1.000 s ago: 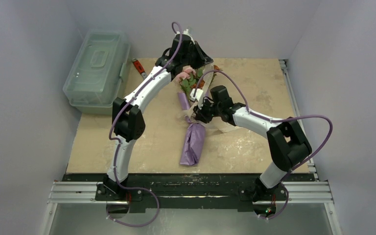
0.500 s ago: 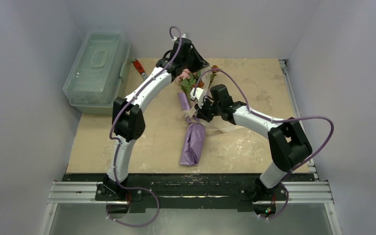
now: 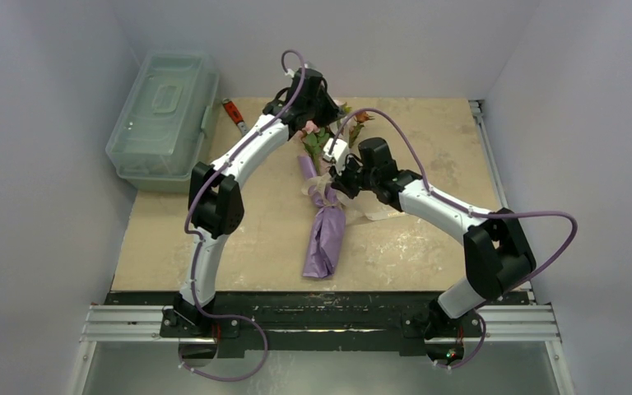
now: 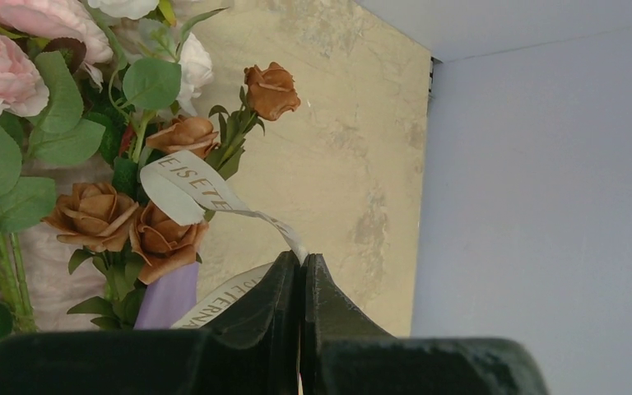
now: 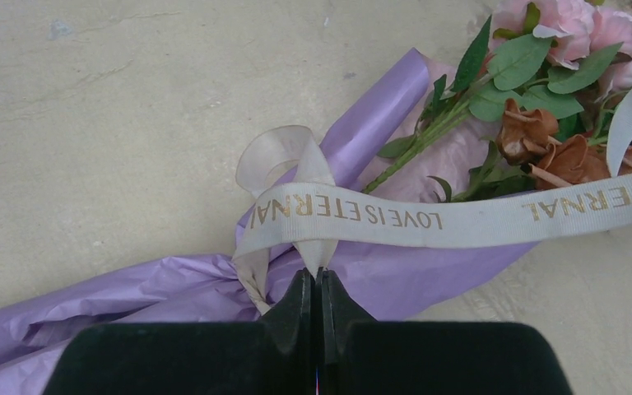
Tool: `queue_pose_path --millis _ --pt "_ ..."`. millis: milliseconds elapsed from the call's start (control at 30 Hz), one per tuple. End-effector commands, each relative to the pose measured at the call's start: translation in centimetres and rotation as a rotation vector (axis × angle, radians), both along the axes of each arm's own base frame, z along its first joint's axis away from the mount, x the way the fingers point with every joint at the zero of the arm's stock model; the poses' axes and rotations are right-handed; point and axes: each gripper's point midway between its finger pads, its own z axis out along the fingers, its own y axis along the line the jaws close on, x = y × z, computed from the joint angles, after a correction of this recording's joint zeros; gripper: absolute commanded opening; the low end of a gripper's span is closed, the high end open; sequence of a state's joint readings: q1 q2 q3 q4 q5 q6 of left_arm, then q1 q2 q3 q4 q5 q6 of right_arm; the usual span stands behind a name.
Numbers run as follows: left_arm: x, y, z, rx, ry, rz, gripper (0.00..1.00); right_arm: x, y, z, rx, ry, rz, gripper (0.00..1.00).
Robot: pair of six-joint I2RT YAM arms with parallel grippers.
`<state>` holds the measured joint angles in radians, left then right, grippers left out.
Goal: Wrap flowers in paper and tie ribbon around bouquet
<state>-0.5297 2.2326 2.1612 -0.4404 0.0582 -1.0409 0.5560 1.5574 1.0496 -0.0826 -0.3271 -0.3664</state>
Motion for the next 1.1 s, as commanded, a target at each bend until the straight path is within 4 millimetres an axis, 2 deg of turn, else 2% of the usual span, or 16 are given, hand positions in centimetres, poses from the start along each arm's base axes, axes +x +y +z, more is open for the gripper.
queue_pose_path --millis 0,233,267,333,367,400,433,467,567,833,1000,1067 --pt "0.2 1.3 2.9 -0.022 -0.049 0.041 0.00 0.2 -0.2 1.8 0.023 -0.050 -0.028 0.00" --pt "-1.0 0.9 2.0 -0.010 -0.025 -0.040 0.00 0.1 -0.3 2.3 0.045 -0.066 -0.038 0.00" --pt "-1.3 0.7 2.0 -0.013 -0.024 -0.061 0.04 0.1 -0.3 2.3 0.049 -0.064 -0.040 0.00" --pt "-1.9 0.4 1.8 -0.007 -0.018 -0.099 0.15 0.2 -0.1 2.4 0.058 -0.063 -0.042 0.00" --pt "-2.1 0.4 1.7 0.003 -0.015 -0.113 0.24 0.2 -0.1 2.5 0.063 -0.066 -0.042 0.00" --pt "-2.2 0.5 1.7 0.017 -0.013 -0.124 0.35 0.2 0.0 2.6 0.068 -0.068 -0.043 0.00" --pt "-2.5 0.6 1.8 0.036 -0.013 -0.142 0.53 0.2 0.0 2.6 0.070 -0.067 -0.042 0.00" --pt "-2.6 0.7 1.8 0.059 -0.012 -0.153 0.64 0.2 0.0 2.5 0.071 -0.063 -0.043 0.00" --pt "-3.0 1.7 1.8 0.119 -0.010 -0.178 0.75 0.2 0.1 2.4 0.072 -0.059 -0.041 0.00" --pt "-2.7 6.7 2.8 0.287 -0.127 -0.228 0.80 0.1 0.0 2.4 0.067 -0.063 -0.042 0.00" --pt "-4.2 11.0 2.2 0.608 -0.319 -0.348 0.81 -0.1 -0.1 2.4 0.050 -0.062 -0.023 0.00" --pt "-4.8 12.5 2.6 0.684 -0.462 -0.371 0.81 -0.3 -0.1 2.5 0.045 -0.063 -0.009 0.00"
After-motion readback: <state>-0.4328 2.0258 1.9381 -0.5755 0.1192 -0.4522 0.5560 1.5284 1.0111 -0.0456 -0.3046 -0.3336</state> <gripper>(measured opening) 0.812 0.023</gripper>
